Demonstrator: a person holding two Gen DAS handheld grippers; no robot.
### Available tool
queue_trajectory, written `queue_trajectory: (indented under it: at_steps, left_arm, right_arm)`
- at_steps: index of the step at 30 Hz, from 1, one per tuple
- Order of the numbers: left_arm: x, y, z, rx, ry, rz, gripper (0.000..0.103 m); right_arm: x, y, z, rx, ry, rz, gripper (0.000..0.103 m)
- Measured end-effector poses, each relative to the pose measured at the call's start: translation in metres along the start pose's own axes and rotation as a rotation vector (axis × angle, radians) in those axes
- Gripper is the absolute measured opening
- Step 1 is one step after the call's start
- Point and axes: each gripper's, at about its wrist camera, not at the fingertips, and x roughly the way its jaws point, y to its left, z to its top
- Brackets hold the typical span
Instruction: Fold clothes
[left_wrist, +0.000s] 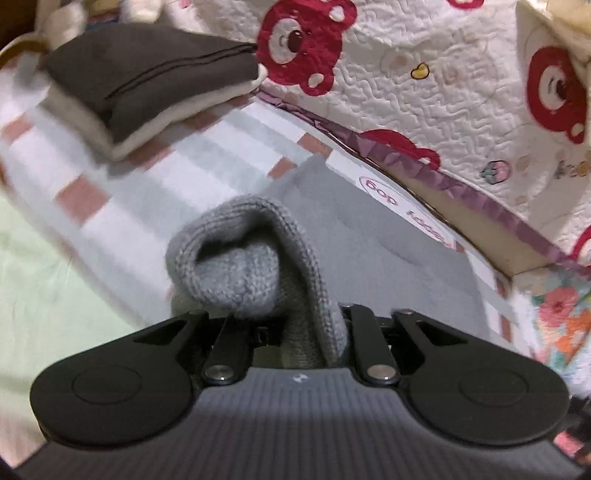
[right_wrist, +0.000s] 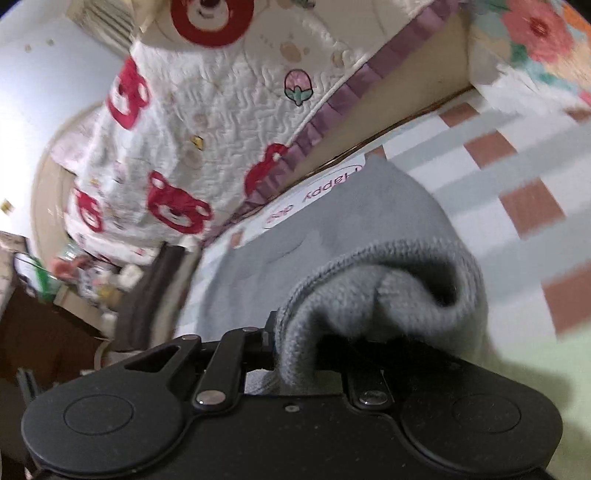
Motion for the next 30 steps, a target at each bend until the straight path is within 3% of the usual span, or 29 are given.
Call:
queue_trajectory:
  at_steps: [3,7,11,14,19,23,30]
  left_arm:
    - [0.037,-0.010,0.031,0.028,0.021,0.012,0.014]
    - [0.089,-0.019,0.053,0.080,0.067,0.036,0.014]
    - [0.124,-0.017,0.079,0.086,0.073,0.016,0.014]
    - [0.150,-0.011,0.090,0.021,0.074,-0.018,0.014]
    - [0.184,0.004,0.083,-0.091,0.129,-0.007,0.014]
    - [0.181,0.002,0.094,-0.070,0.124,-0.034,0.014]
    - [0.211,0.006,0.111,-0.076,0.198,-0.054,0.014]
  right_arm:
    - [0.047,0.006,0.031,-0.103,0.073,-0.122,0.017]
    - [0.111,-0.017,0.052,-0.084,0.067,-0.204,0.017]
    - [0.136,-0.025,0.071,-0.067,0.108,-0.213,0.017]
    - [0.152,-0.030,0.085,-0.057,0.142,-0.216,0.017]
    - [0.179,-0.038,0.108,-0.040,0.200,-0.221,0.017]
    - [0.198,-0.042,0.125,-0.027,0.248,-0.228,0.017]
    - [0.238,-0.049,0.156,0.062,0.359,-0.282,0.017]
